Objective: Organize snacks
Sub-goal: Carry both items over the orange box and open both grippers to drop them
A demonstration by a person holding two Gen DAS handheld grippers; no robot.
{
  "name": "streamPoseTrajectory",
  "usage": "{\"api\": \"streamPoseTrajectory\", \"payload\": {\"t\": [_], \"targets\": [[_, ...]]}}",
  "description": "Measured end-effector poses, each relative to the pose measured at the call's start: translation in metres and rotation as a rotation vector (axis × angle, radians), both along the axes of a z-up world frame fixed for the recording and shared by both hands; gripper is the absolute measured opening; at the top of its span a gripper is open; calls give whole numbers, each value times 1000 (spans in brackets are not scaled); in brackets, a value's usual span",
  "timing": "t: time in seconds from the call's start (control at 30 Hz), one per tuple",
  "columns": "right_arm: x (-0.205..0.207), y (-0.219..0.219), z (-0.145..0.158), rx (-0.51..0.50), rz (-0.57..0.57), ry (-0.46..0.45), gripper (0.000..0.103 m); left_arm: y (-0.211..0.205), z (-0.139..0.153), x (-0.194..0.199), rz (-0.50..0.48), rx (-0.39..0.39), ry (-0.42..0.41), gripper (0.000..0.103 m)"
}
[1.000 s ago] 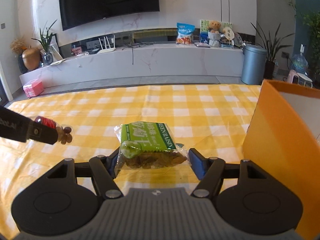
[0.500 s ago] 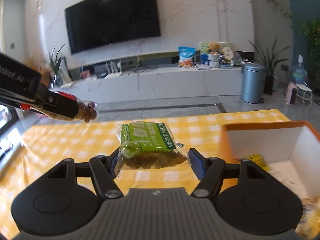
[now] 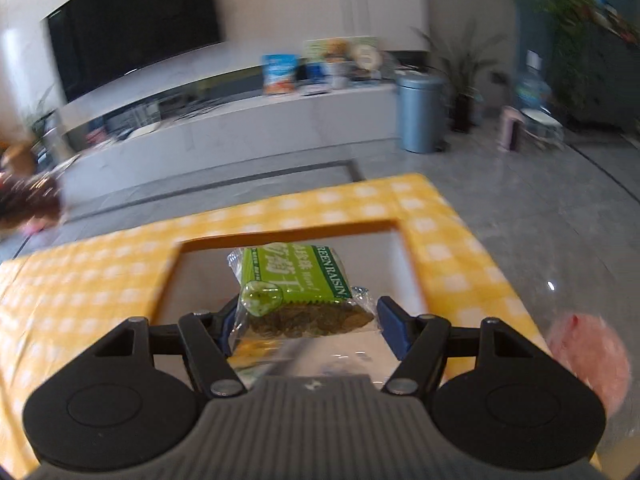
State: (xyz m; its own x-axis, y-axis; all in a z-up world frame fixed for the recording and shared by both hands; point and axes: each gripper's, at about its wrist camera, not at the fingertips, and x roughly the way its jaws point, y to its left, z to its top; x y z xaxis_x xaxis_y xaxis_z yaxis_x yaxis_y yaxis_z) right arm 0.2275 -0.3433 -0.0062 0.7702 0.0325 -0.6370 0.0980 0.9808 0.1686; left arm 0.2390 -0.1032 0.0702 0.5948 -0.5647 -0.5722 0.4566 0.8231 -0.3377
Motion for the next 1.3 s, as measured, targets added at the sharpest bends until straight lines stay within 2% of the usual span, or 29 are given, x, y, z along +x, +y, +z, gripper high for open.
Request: {"api": "streamPoseTrajectory", "payload": {"t": [0.1,0.2,0.27,0.43,0.47,0.53,0.63,0.67,0.73,0.83,0.97,1.07,1.2,1.3], "targets": [[16,3,-18,27,12,33,67,-15,-18,9,-11,-20,27,34],[32,12,-32,-71,-20,102,67,-23,-37,15,-17,-53,69,34],[37,14,-33,-122,-14,96,68,-26,-48,17,-5,-68,97,34],[42,15,-34,-134,14,90,77,-30,-62,13,-2,-59,127,34],[39,14,-32,-128,18,80,77,-28,-63,9,0,-66,122,34],[30,12,-26,-140,11,53,86,-26,-63,4,-1,-79,106,34],[13,5,-18,-115,17,6,85,-22,-63,-3,3,-90,93,34],[7,3,-15,-96,7,-18,86,-21,-63,-6,8,-98,93,34],[-5,1,-8,-111,-54,-63,95,-20,-66,-12,3,-136,113,34],[-19,-10,1,-91,-98,-139,96,-25,-73,-14,-43,-164,129,34],[-28,-19,5,-48,-149,-174,96,-43,-89,-16,-71,-122,169,34],[-27,-17,2,-26,-130,-147,96,-54,-97,-17,-77,-93,185,34],[-23,-12,-2,-39,-110,-111,96,-66,-101,-21,-87,-26,163,34],[-25,-13,-2,-29,-108,-115,96,-71,-102,-25,-82,8,168,34]]}}
